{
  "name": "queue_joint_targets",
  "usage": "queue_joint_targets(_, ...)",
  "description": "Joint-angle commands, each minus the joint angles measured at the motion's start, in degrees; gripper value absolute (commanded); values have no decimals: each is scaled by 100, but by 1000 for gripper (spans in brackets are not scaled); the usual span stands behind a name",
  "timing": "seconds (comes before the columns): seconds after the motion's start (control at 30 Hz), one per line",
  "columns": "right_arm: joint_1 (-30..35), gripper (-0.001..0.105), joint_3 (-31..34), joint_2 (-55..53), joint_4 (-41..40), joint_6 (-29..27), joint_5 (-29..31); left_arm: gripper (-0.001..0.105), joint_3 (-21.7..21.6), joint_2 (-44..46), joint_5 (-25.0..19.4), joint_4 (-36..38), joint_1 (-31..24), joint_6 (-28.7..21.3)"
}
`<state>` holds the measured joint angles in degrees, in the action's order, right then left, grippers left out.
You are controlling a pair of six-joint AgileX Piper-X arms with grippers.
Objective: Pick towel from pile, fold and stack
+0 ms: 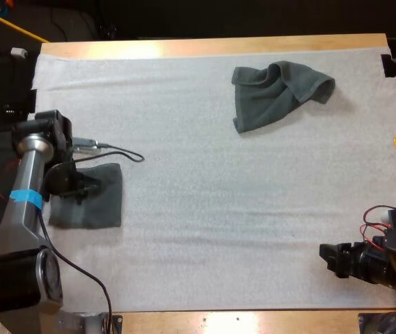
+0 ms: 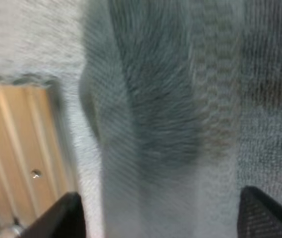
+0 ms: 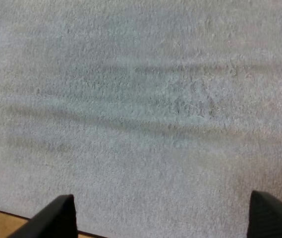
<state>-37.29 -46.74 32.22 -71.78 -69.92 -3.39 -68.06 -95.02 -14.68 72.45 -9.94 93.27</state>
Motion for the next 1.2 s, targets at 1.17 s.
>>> queue_joint_targets(1.17,-21,68,-33,-32,-14,-97,-33,60,1166,-267,2610,-577,-470,264)
